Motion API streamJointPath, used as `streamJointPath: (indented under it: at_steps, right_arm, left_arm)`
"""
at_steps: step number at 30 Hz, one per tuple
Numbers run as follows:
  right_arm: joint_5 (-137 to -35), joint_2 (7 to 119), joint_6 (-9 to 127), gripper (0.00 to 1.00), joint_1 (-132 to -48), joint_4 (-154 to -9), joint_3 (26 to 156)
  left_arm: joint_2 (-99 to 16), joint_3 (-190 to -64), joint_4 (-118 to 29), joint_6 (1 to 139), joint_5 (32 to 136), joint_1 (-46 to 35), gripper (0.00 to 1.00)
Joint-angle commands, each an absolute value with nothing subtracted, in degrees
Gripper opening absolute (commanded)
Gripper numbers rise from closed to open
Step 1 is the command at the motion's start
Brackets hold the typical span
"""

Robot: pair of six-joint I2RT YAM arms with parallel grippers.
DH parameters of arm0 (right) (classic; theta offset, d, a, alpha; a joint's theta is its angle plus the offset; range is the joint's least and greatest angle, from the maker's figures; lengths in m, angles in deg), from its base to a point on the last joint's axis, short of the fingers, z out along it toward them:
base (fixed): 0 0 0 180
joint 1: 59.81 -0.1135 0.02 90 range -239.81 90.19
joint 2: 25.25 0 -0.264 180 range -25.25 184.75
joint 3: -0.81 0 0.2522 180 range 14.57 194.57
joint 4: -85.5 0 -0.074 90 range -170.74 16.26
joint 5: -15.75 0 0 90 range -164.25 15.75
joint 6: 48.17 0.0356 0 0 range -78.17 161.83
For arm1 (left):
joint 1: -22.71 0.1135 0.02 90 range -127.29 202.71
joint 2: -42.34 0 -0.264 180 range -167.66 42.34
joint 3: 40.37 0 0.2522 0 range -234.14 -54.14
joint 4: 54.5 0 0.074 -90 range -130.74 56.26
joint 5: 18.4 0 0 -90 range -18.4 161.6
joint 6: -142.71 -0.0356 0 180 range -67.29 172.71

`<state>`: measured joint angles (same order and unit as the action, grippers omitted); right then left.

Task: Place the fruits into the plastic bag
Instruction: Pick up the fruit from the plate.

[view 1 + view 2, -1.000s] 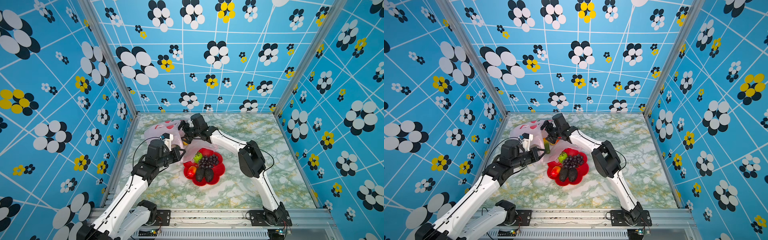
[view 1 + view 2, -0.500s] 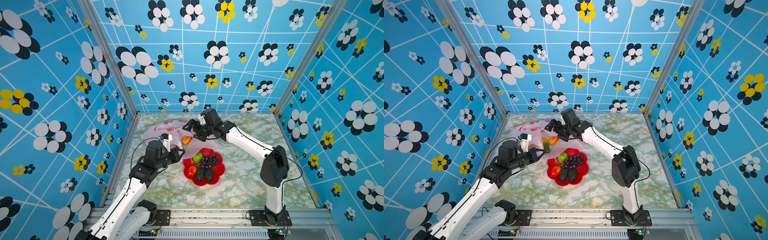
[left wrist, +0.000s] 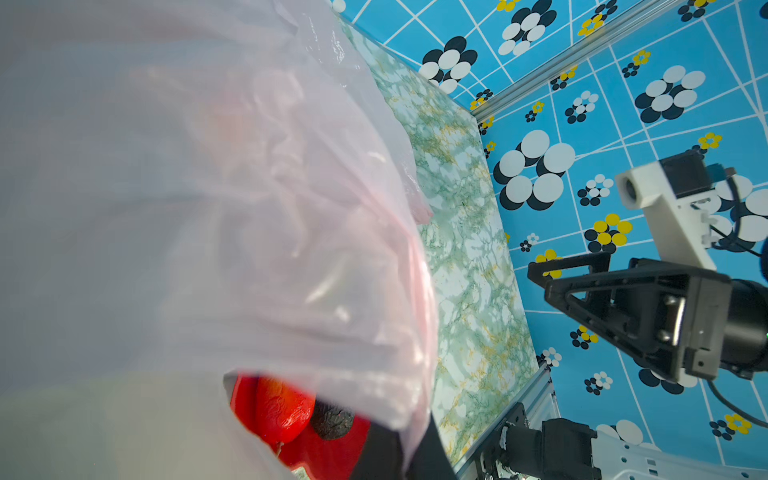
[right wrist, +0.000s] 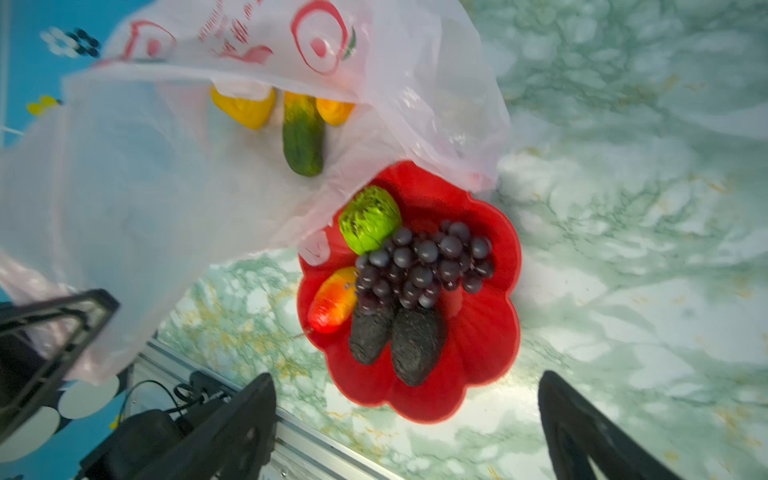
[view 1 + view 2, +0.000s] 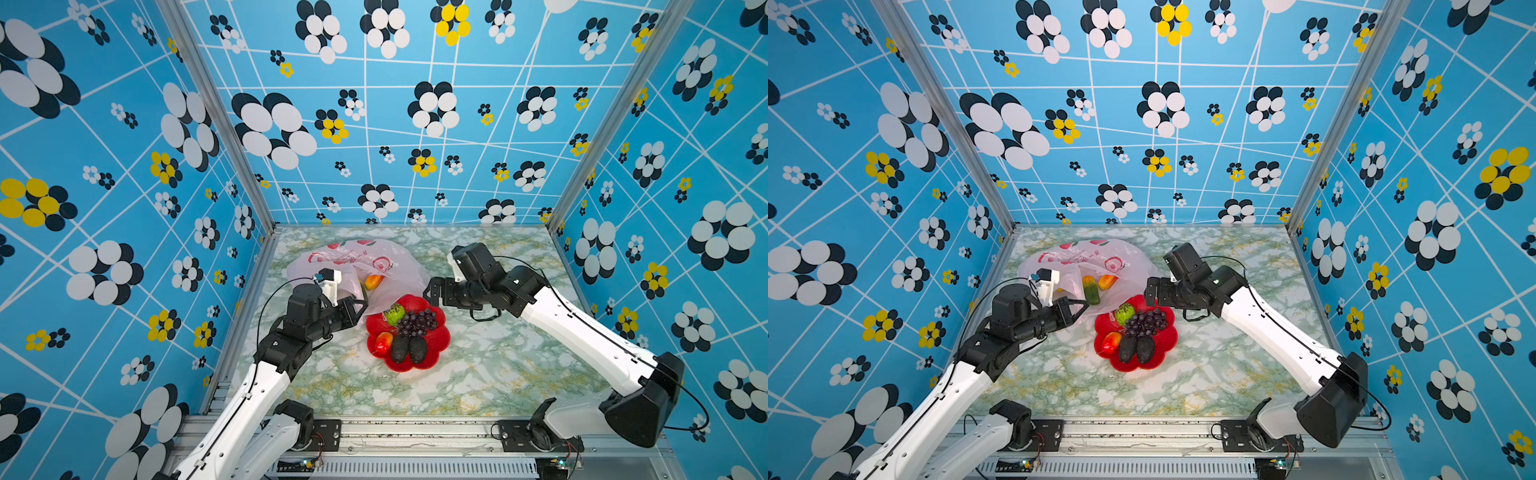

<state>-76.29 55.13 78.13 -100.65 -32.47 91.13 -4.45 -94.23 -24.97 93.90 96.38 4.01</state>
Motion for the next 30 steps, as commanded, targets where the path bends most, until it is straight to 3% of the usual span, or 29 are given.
streamJointPath:
  at_steps: [1,14,30]
  right_arm:
    - [-77.3,55.0,77.3,0.99,-101.1,-26.8,86.3]
    - [-79.0,64.6,81.1,0.74,-108.6,-28.8,86.4]
    - [-81.1,77.0,82.0,0.66,-112.4,-31.8,90.9]
  left_arm:
    - [-3.6,-92.9,-23.9,94.3,96.3,4.7,0.0]
    - [-3.1,-92.5,-23.9,96.7,95.9,4.1,0.0]
    - [-3.9,-93.5,-22.7,96.5,94.3,2.1,0.0]
